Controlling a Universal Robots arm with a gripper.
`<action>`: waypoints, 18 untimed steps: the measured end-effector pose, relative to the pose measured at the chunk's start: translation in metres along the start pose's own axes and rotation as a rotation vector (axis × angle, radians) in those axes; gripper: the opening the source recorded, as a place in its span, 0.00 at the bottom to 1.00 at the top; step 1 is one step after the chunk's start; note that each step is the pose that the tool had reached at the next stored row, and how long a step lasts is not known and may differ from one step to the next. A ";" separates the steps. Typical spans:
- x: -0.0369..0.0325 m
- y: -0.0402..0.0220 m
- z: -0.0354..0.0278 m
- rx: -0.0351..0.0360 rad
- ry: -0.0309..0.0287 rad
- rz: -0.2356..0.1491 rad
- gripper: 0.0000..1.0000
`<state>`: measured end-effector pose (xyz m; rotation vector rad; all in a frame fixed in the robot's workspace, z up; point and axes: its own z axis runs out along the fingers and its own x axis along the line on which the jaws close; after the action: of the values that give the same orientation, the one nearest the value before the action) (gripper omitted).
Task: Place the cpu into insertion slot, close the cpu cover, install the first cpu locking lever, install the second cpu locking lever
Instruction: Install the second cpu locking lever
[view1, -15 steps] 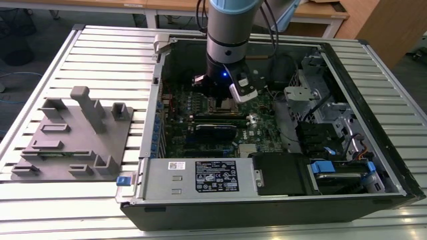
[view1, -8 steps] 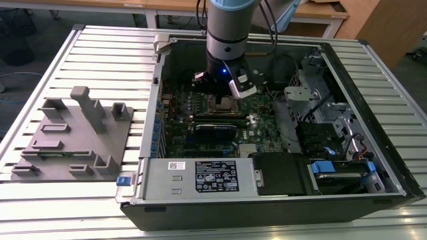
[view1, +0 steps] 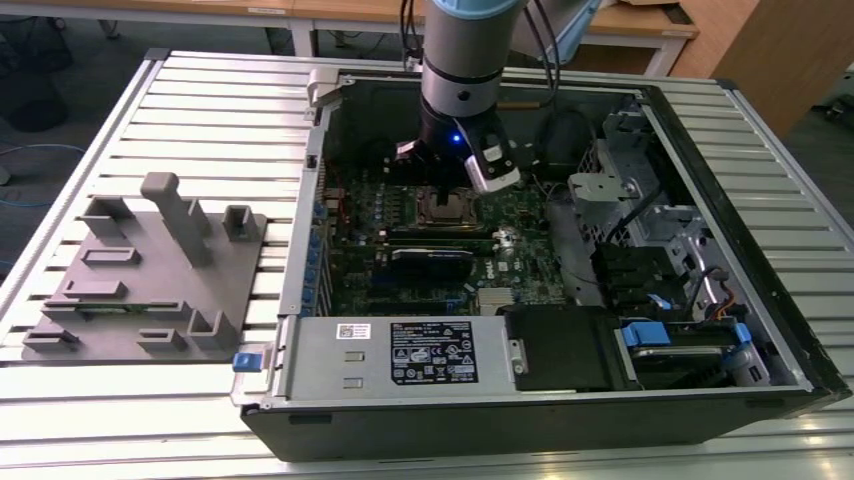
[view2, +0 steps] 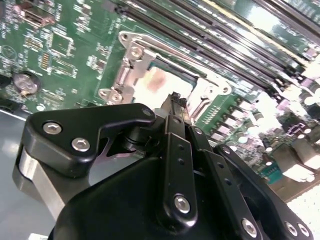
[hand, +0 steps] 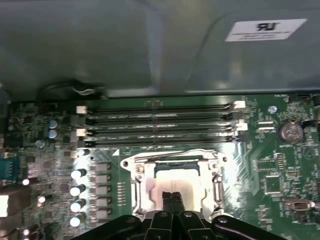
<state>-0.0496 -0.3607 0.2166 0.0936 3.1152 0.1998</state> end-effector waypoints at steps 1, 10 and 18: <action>-0.0020 0.0003 0.0002 -0.0001 0.0000 0.000 0.11; -0.0053 0.0009 0.0007 0.0021 -0.0066 0.050 0.11; -0.0053 0.0014 -0.0017 0.0037 -0.0068 0.050 0.11</action>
<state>-0.0443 -0.3599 0.2185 0.1724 3.1087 0.1942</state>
